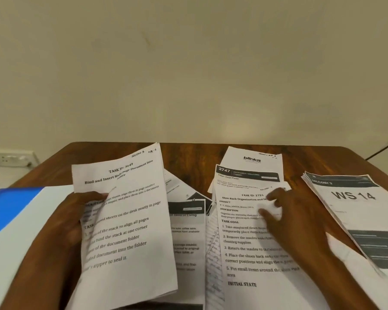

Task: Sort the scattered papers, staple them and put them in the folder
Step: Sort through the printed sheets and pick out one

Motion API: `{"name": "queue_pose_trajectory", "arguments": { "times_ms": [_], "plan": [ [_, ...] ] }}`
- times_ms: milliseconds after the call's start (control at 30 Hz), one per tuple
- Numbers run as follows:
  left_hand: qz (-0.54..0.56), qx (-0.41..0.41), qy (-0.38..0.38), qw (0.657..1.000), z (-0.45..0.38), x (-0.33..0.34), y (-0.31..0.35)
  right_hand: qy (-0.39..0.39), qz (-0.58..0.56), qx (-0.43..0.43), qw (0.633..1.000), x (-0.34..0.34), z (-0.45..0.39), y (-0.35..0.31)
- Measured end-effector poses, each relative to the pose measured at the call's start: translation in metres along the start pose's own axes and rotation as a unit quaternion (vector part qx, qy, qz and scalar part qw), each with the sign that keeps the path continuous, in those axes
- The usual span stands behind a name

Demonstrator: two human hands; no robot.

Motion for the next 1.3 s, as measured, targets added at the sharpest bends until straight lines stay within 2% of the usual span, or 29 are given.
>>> {"name": "queue_pose_trajectory", "arguments": {
  "times_ms": [133, 233, 333, 533, 700, 767, 900, 1067, 1200, 1300],
  "plan": [
    [0.023, -0.001, 0.008, 1.0, -0.002, -0.004, 0.002, -0.188, -0.112, -0.017, 0.976, 0.043, 0.044, -0.051],
    [0.046, -0.022, 0.049, 0.997, 0.0, 0.0, -0.007, -0.26, -0.162, -0.015, 0.952, 0.069, 0.066, -0.067],
    [0.068, -0.043, 0.079, 0.994, 0.002, 0.009, -0.011, -0.256, -0.181, -0.012, 0.95, 0.083, 0.074, -0.068],
    [0.183, -0.048, 0.073, 0.979, -0.007, 0.003, -0.023, -0.244, -0.2, 0.024, 0.949, 0.076, 0.056, -0.052],
    [0.162, -0.073, 0.101, 0.979, -0.009, -0.011, -0.033, -0.295, -0.245, 0.079, 0.92, 0.055, 0.024, -0.02],
    [0.137, -0.078, 0.072, 0.985, -0.015, -0.01, -0.034, -0.313, -0.271, 0.093, 0.906, 0.053, 0.015, -0.009],
    [0.041, -0.008, 0.007, 0.999, -0.008, 0.004, -0.009, -0.353, -0.324, 0.122, 0.869, 0.054, 0.005, 0.0],
    [0.048, -0.021, 0.013, 0.999, -0.013, 0.002, -0.017, -0.369, -0.367, 0.151, 0.84, 0.056, 0.002, 0.005],
    [0.173, -0.069, 0.069, 0.98, -0.012, -0.011, -0.03, -0.371, -0.383, 0.17, 0.829, 0.058, 0.0, 0.009],
    [0.171, -0.074, 0.063, 0.98, -0.014, -0.009, -0.032, -0.363, -0.377, 0.178, 0.833, 0.058, -0.001, 0.011]
  ]
}}
Point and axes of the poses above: each hand's wrist, its own z-axis away from the middle knuckle, its own x-axis out of the palm, y = z × x, the point moved 6 cm from there along -z, towards the middle knuckle, and after that the axes turned 9 degrees about x, right-handed, at the moved point
